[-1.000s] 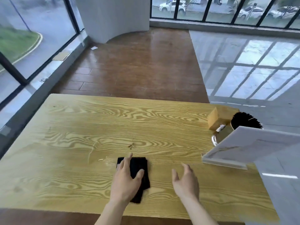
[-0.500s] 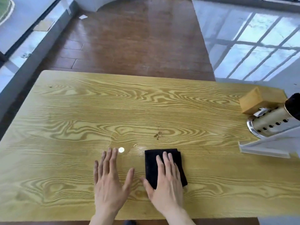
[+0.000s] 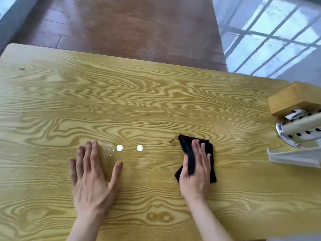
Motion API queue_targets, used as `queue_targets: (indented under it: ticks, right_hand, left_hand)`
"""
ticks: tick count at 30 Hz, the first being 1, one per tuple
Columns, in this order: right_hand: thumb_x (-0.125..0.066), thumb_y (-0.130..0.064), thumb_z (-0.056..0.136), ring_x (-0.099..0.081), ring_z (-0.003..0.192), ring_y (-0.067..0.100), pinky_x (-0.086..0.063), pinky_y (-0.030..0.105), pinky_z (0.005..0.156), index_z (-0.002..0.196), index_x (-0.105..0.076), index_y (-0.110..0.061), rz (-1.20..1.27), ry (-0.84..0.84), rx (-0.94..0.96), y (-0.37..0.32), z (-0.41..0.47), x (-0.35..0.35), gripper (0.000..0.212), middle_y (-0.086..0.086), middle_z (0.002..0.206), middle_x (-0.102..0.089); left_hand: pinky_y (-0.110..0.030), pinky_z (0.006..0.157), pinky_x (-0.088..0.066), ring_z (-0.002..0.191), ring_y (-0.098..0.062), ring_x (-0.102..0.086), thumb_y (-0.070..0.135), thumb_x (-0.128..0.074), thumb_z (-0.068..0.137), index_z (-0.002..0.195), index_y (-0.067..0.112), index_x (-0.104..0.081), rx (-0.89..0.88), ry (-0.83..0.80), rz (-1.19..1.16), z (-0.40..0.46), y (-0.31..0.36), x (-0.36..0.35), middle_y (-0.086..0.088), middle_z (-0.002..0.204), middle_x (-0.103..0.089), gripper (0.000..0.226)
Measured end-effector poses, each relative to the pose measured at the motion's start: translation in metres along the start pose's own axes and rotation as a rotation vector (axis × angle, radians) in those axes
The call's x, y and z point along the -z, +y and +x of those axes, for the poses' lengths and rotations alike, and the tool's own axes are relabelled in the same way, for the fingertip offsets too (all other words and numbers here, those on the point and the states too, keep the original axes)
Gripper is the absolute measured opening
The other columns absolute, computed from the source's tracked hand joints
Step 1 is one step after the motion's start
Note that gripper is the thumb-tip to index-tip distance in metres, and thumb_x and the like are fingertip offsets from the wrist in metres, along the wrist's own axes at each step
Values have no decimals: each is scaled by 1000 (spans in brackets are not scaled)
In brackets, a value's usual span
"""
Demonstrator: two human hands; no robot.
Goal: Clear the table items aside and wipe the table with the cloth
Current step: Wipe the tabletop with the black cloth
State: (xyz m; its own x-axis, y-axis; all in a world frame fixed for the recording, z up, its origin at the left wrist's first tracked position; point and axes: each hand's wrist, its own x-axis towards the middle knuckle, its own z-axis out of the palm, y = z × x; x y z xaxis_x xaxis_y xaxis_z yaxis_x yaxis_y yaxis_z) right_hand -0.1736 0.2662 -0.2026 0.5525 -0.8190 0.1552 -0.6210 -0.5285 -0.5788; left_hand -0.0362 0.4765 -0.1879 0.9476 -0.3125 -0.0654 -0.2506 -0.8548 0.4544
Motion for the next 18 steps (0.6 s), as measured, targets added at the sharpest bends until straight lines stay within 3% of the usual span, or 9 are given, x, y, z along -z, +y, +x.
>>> queue_targets:
  ticks: [3, 7, 12, 15, 18]
  right_hand:
    - [-31, -43, 103, -23, 153, 8, -12, 41, 127, 153, -41, -20, 189, 35, -121, -8, 37, -10, 56, -5, 159, -41]
    - [-24, -50, 101, -15, 154, 5, -4, 36, 127, 155, -35, -27, 231, -115, -90, -35, 79, -26, 60, -6, 163, -33]
    - [-7, -57, 101, 6, 157, 16, 1, 46, 127, 159, -14, -37, -309, -258, 217, -44, 80, -46, 63, -3, 171, -3]
    - [-2, -60, 100, 11, 157, 23, 1, 51, 126, 160, -1, -38, -428, -316, 272, -43, 68, -46, 64, 4, 171, 5]
    - [-9, -57, 102, 11, 157, 26, -5, 53, 125, 160, 3, -36, -501, -331, 299, -46, 50, -43, 63, 7, 170, 7]
  left_hand:
    - [-47, 127, -6, 157, -13, 0, 76, -19, 87, 160, 21, -11, -4, -8, 19, 1, 0, -1, 1, 170, -15, 91]
    - [-47, 126, -6, 157, -14, -3, 78, -15, 87, 160, 22, -14, -1, -3, 23, 2, 0, -2, 1, 169, -18, 92]
    - [-47, 126, -6, 157, -14, -2, 80, -13, 85, 159, 24, -16, -5, -8, 43, 4, 1, -2, 1, 169, -19, 92]
    - [-47, 126, -5, 157, -14, -1, 79, -16, 86, 160, 25, -15, -10, -9, 41, 3, 0, -2, 1, 169, -18, 91]
    - [-47, 126, -4, 157, -15, 0, 77, -20, 87, 160, 26, -16, -16, -7, 31, 3, 0, -3, 0, 169, -18, 90]
